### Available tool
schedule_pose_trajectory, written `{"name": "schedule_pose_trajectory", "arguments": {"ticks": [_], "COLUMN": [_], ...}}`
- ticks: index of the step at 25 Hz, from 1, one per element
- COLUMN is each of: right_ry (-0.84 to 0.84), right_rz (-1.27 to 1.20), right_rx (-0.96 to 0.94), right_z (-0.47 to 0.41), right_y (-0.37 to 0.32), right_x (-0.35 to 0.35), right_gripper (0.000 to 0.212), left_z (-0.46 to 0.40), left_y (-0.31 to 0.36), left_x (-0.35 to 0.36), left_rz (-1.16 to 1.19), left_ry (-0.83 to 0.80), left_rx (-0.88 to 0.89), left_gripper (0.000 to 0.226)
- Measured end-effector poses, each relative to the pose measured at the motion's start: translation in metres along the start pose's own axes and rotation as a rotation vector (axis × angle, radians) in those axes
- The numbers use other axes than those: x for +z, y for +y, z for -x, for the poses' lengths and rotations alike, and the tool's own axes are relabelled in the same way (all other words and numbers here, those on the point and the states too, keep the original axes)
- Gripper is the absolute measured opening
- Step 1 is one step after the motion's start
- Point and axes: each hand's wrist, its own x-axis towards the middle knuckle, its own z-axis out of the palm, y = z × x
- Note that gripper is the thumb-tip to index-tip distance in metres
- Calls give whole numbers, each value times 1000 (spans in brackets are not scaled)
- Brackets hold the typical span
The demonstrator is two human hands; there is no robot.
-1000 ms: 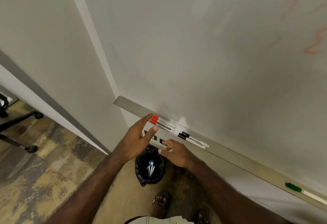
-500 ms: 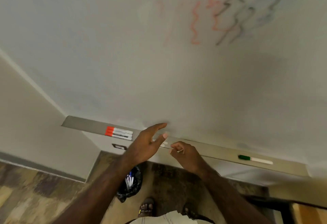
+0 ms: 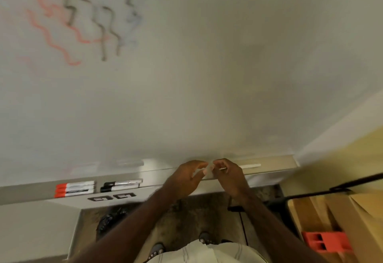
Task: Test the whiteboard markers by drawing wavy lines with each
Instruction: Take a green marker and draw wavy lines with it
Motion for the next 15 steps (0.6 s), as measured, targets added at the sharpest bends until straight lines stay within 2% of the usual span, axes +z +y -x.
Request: {"name": "schedule_pose_trajectory", "arguments": {"ticks": [5,10,15], "right_ry": [76,74,75], "right_rz": [-19,-17,-27], "right_rx": [73,124,123], "right_z": [-9,-16,-12], "right_y": [37,58,78], "right_x": [-51,-77,-90], "right_gripper": [32,35,38], "left_z": [-45,-76,-97], "left_y": [18,17,22], "left_x": [53,94,118], "left_rz": [-143,-238,-361], "left_ry": [-64,-159,-137], "left_rx": [18,15,9], "left_gripper": [40,43,35]}}
